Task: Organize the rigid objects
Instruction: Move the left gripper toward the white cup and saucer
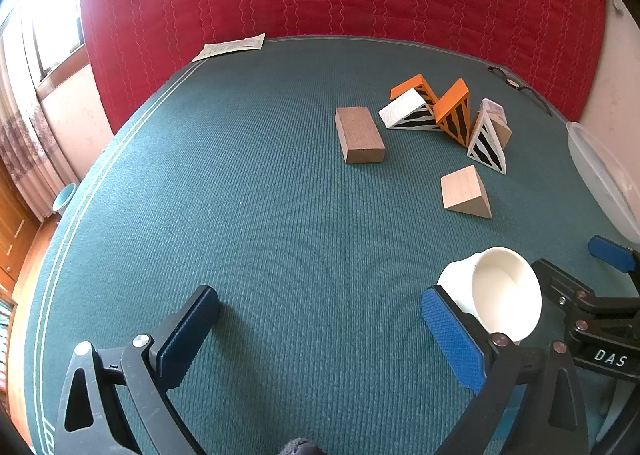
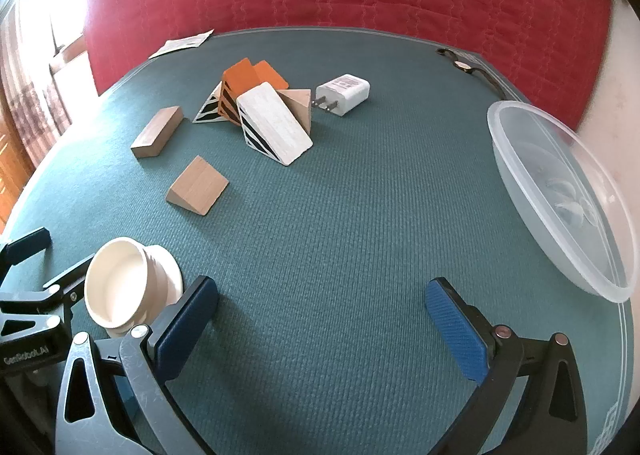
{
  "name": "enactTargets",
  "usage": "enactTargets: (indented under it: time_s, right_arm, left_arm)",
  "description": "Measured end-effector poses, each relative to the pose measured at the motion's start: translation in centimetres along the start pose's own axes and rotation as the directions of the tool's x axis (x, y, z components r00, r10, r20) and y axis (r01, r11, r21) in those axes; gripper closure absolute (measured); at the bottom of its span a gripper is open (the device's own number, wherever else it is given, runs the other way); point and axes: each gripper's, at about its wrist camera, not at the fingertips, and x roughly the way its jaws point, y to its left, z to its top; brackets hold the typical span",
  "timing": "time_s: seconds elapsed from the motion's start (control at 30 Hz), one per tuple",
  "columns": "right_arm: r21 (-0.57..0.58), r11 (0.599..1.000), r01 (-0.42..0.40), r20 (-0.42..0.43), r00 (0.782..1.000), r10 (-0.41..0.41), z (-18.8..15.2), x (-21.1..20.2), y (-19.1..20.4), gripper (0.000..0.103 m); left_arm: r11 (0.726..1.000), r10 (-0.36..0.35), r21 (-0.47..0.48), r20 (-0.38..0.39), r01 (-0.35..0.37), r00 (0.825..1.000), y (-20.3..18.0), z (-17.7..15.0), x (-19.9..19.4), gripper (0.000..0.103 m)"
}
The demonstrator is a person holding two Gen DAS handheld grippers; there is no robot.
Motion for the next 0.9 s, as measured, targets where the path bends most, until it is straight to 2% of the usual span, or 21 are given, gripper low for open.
enactTargets:
  time_s: [0.57, 0.83, 0.9]
  right_arm:
    - [-0.001, 1.0, -0.006, 0.001, 1.0, 0.006, 0.1, 0.1, -0.3, 0.0]
    - [-0.038, 0.995, -0.095, -0.005, 0.996, 0.094, -0.3, -0.4, -1.0, 0.0]
    - [-0.04, 0.995, -0.096, -0.017, 0.995, 0.095, -0.2, -0.3, -0.9, 0.0]
  left_arm:
    - [1.0, 0.01, -0.004, -0.002, -0.01, 1.0, -0.5, -0.7, -1.0, 0.0]
    - [1.0, -0.009, 0.025, -0.01, 0.01, 1.0, -0.4, -2.3, -2.2, 0.0]
    - [0.999, -0.019, 0.037, -0.008, 0.019, 1.0, -0.3, -2.8, -2.5, 0.0]
